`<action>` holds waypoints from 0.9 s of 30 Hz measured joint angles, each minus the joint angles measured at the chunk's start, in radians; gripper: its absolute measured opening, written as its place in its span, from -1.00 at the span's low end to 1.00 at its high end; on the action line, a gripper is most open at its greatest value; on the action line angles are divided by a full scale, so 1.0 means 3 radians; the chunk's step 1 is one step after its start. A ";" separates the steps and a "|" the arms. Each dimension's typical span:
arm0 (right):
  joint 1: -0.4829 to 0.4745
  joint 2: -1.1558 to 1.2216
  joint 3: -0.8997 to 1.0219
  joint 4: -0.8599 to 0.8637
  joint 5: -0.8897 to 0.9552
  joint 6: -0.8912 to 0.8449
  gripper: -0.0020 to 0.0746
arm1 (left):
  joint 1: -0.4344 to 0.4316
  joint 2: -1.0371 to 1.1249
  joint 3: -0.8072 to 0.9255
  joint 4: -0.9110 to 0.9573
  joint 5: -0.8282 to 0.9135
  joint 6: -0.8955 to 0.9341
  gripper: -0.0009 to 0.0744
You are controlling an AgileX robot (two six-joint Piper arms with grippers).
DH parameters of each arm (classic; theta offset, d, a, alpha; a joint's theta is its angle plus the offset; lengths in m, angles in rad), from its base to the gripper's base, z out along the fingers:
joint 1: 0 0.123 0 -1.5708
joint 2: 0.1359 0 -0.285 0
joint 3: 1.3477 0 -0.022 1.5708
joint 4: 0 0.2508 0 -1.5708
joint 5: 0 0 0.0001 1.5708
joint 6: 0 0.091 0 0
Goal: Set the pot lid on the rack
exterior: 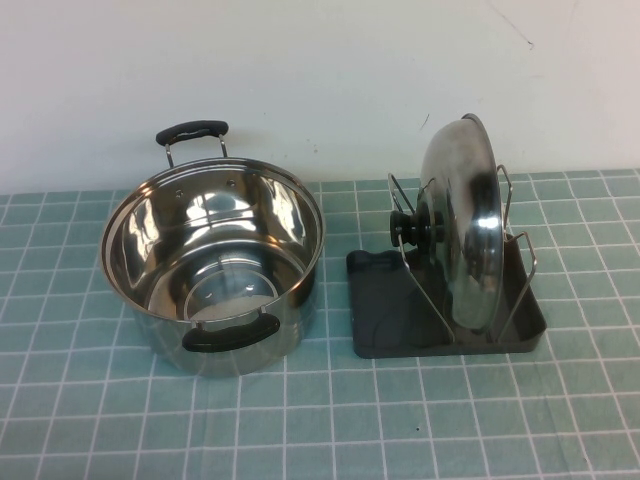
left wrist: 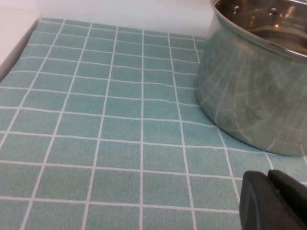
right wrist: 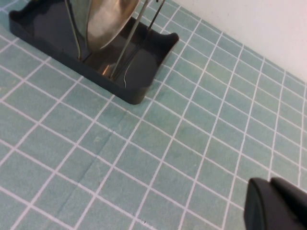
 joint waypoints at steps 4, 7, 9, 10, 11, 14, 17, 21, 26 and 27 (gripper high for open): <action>0.0000 0.0000 0.0000 0.0000 0.0000 0.0000 -0.95 | 0.0000 0.0000 0.0000 -0.0013 0.0000 0.0007 -0.98; 0.0000 0.0000 0.0000 0.0000 0.0000 0.0000 -0.95 | 0.0000 0.0000 0.0000 -0.0013 0.0000 0.0011 -0.98; 0.0000 0.0000 0.0000 0.0000 0.0000 0.0000 -0.95 | 0.0000 0.0000 0.0000 -0.0013 0.0000 0.0011 -0.98; 0.0000 0.0000 0.0000 0.0000 0.0000 0.0000 -0.95 | 0.0000 0.0000 0.0000 -0.0013 0.0000 0.0011 -0.98; 0.0000 0.0000 0.0000 0.0000 0.0000 0.0006 -0.95 | 0.0000 0.0000 0.0000 -0.0013 0.0000 0.0011 -0.98; 0.0000 0.0000 0.0000 0.0000 0.0000 0.0005 -0.95 | 0.0000 0.0000 0.0000 -0.0013 0.0000 0.0023 -0.98; 0.0000 0.0000 0.0000 0.0000 0.0000 0.0013 -0.95 | 0.0000 0.0000 0.0000 -0.0013 0.0000 0.0023 -0.98; 0.0000 0.0000 0.0000 0.0000 0.0000 0.0013 -0.95 | 0.0000 0.0000 0.0000 -0.0013 0.0000 0.0023 -0.98; 0.0000 0.0000 0.0000 -0.0204 -0.0020 -0.0198 -0.95 | 0.0000 0.0000 0.0000 -0.0013 0.0000 0.0023 -0.98; 0.0000 0.0000 0.0013 -0.0221 -0.0061 -0.0213 -0.95 | 0.0000 0.0000 0.0000 -0.0013 0.0000 0.0023 -0.98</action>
